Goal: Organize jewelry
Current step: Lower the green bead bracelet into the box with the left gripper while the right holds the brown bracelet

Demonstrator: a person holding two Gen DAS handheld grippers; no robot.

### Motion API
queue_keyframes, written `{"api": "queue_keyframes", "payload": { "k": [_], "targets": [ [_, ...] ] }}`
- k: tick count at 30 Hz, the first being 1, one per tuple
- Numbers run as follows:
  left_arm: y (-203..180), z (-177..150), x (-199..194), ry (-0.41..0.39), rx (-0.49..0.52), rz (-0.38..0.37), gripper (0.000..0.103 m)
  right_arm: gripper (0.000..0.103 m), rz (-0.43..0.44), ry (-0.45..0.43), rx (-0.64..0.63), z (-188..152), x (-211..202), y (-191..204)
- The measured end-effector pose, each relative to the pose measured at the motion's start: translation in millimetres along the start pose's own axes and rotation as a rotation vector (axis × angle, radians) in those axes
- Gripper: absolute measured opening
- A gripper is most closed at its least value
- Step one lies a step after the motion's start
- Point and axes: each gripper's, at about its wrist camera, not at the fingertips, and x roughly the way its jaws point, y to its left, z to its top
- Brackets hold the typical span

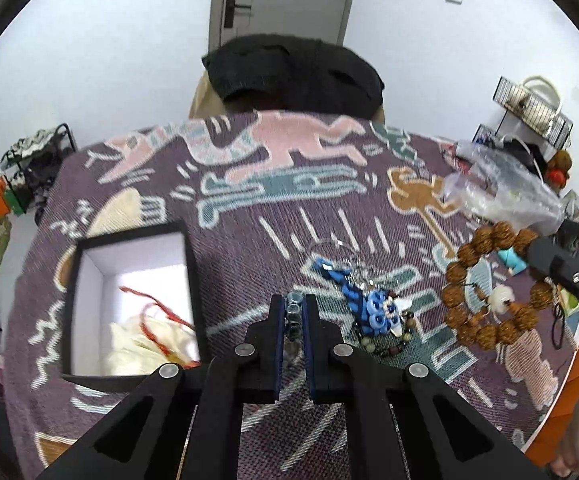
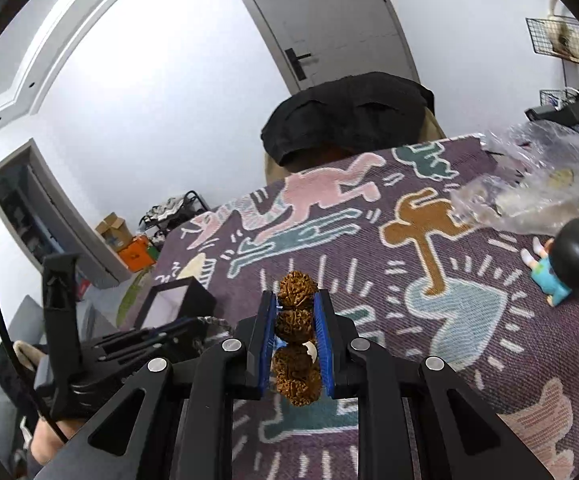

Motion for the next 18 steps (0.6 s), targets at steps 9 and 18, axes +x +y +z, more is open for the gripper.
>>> {"api": "queue_keyframes", "payload": {
  "k": [9, 18],
  "targets": [
    [32.1, 12.8, -35.1, -0.070, -0.042, 0.015, 0.009, 0.020, 0.036, -0.004, -0.036, 7.1, 5.8, 28.3],
    [70.0, 17.8, -50.9, -0.105, -0.090, 0.050, 0.009, 0.020, 0.056, 0.004, -0.074, 9.4, 14.6, 51.3]
  ]
}}
